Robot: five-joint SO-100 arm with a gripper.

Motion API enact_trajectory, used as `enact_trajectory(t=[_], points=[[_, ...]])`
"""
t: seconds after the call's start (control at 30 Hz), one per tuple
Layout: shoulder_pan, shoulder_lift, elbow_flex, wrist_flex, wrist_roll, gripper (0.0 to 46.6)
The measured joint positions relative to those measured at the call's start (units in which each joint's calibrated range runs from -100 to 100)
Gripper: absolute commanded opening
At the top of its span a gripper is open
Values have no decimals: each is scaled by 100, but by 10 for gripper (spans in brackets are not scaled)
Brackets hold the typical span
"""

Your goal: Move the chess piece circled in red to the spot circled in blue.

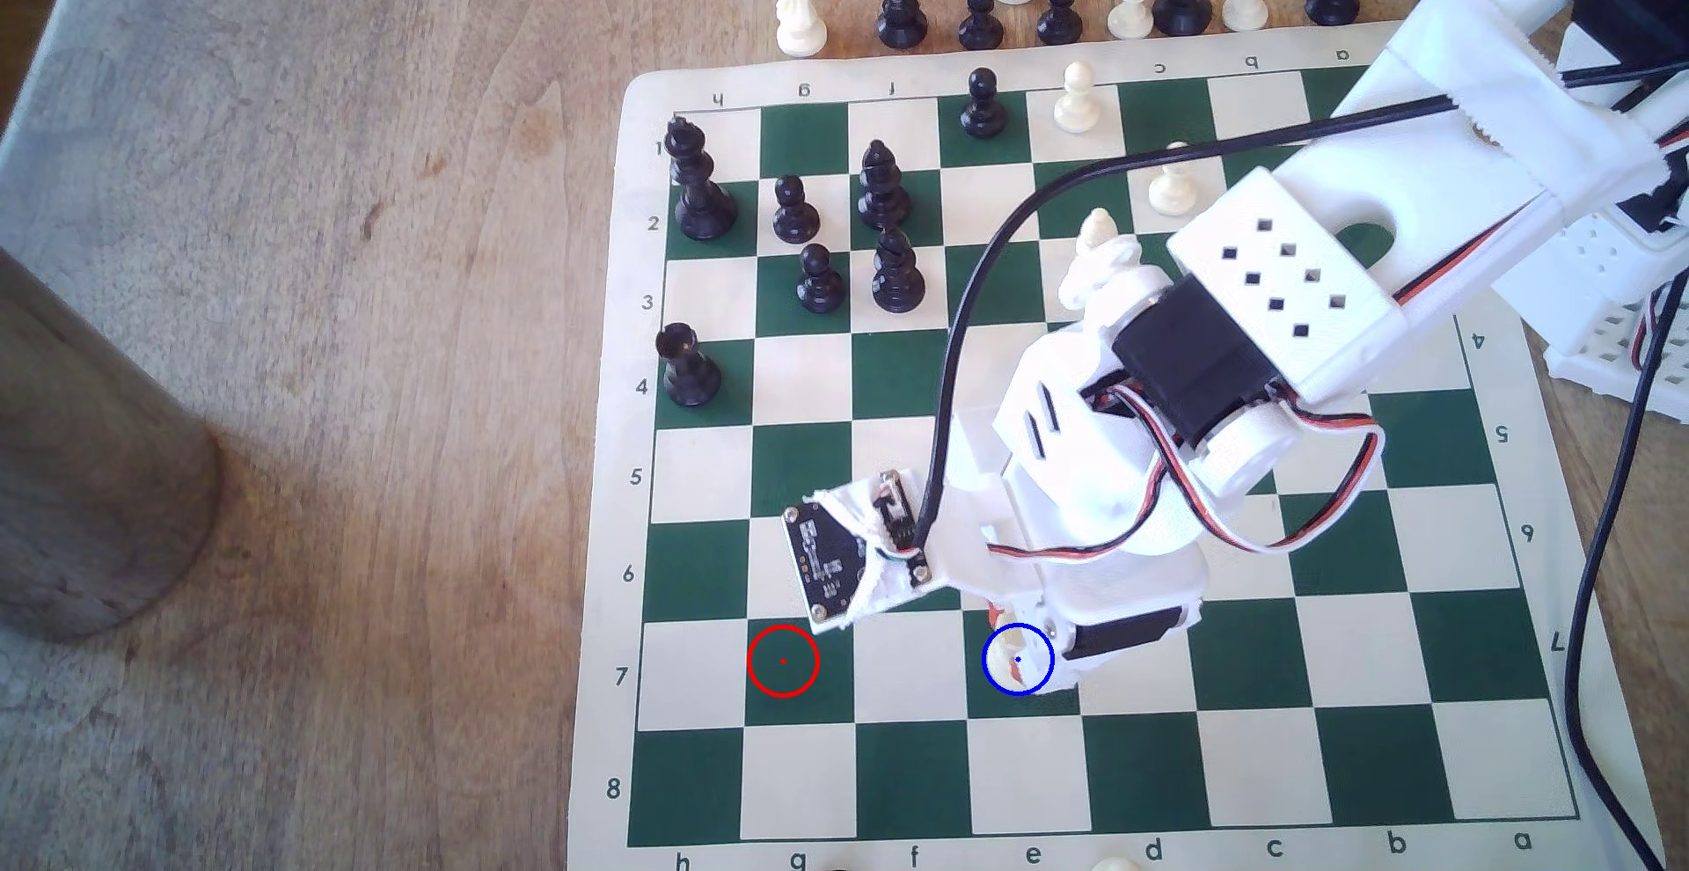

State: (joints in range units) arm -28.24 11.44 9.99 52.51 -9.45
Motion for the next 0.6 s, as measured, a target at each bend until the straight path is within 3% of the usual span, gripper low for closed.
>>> enact_trajectory(t=[0.07,0.1,0.13,0.17,0.37,0.6], points=[[0,17,0,0,0,18],[0,17,0,-8,0,57],[0,17,0,-24,0,154],[0,17,0,-48,0,178],[59,17,81,-48,0,211],[81,17,181,-48,24,218]])
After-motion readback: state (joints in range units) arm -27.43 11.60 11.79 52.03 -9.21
